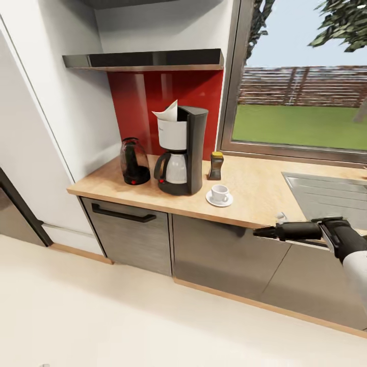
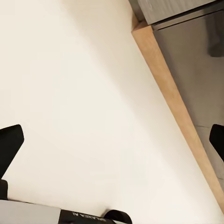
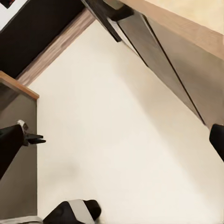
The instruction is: Set up a coffee station on the kitchen countertop: keep the coffee maker on the countertop, move the bottle of coffee from the kitchen shelf to the counter next to the coffee maker, place a paper coffee filter on top of the coffee maker, put the saucer next to the coffee maker with the coffee cup on the saucer, and place the electric kettle next to the coffee maker.
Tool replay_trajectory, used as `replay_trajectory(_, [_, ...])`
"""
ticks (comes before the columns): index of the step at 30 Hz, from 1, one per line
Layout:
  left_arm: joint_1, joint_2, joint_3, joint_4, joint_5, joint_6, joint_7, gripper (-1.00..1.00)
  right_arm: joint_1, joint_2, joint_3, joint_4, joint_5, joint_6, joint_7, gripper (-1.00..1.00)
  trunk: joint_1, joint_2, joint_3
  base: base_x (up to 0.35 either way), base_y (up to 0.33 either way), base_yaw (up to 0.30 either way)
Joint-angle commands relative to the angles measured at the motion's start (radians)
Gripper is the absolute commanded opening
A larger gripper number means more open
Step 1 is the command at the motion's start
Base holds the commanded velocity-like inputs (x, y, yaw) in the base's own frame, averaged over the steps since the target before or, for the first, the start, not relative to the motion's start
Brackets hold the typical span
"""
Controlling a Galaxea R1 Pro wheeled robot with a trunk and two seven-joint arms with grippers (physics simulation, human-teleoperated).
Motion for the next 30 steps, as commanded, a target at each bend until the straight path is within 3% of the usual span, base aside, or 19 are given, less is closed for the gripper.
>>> replay_trajectory(1, [-0.001,0.0,0.008,0.0,-0.002,0.01,-0.004,1.0,0.01,0.0,0.001,-0.002,0.004,0.003,0.004,1.0,0.0,-0.001,-0.001,-0.003,0.0,0.0])
replay_trajectory(6, [-0.001,0.0,0.008,0.0,-0.002,0.01,-0.004,1.0,0.137,-0.007,-0.003,-0.003,0.01,-0.035,0.001,1.0,0.0,-0.001,-0.001,-0.001,0.0,0.0])
replay_trajectory(7, [-0.001,0.0,0.008,0.0,-0.002,0.01,-0.005,1.0,0.24,-0.014,-0.006,0.001,0.011,-0.039,-0.038,1.0,0.0,-0.001,-0.001,0.0,0.0,0.0])
replay_trajectory(9, [-0.001,0.0,0.008,0.0,-0.002,0.01,-0.006,1.0,0.304,-0.029,-0.014,0.004,0.011,-0.039,-0.081,1.0,0.0,-0.001,-0.001,0.0,0.0,0.0])
replay_trajectory(12, [-0.001,0.0,0.009,0.0,-0.002,0.01,-0.007,1.0,0.422,-0.094,-0.059,0.122,0.009,-0.042,-0.167,1.0,0.0,-0.001,-0.001,0.0,0.0,0.0])
replay_trajectory(15, [-0.001,0.0,0.009,0.0,-0.002,0.01,-0.009,1.0,0.488,-0.138,-0.076,0.243,0.009,-0.104,-0.232,1.0,0.0,-0.001,-0.001,0.0,0.0,0.0])
replay_trajectory(17, [-0.001,0.0,0.009,0.001,-0.002,0.012,-0.01,1.0,0.543,-0.17,-0.084,0.4,-0.001,-0.24,-0.392,1.0,0.0,-0.001,-0.001,0.0,0.0,0.0])
replay_trajectory(18, [-0.001,0.0,0.009,0.001,-0.002,0.012,-0.01,1.0,0.55,-0.174,-0.085,0.424,-0.008,-0.266,-0.431,1.0,0.0,-0.001,-0.001,0.0,0.0,0.0])
replay_trajectory(19, [-0.001,0.0,0.009,0.001,-0.002,0.013,-0.009,1.0,0.564,-0.181,-0.087,0.473,-0.054,-0.335,-0.564,1.0,0.0,-0.001,-0.001,0.0,0.0,0.0])
replay_trajectory(22, [-0.001,-0.001,0.009,0.002,-0.002,0.014,-0.009,1.0,0.611,-0.181,-0.088,0.512,-0.197,-0.404,-0.86,1.0,0.0,-0.001,-0.001,0.0,0.0,0.0])
replay_trajectory(24, [0.0,-0.003,0.009,0.003,-0.002,0.017,-0.008,1.0,0.638,-0.168,-0.088,0.52,-0.275,-0.464,-1.015,1.0,0.0,-0.001,-0.001,0.0,0.0,0.0])
replay_trajectory(28, [-0.001,-0.012,0.009,0.003,-0.002,0.018,-0.006,1.0,0.684,-0.138,-0.088,0.524,-0.321,-0.585,-1.109,1.0,0.0,-0.001,-0.001,0.0,0.0,0.0])
replay_trajectory(30, [-0.001,-0.026,0.009,0.003,-0.003,0.017,-0.005,1.0,0.71,-0.133,-0.089,0.525,-0.33,-0.619,-1.125,1.0,0.0,-0.001,-0.001,0.0,0.0,0.0])
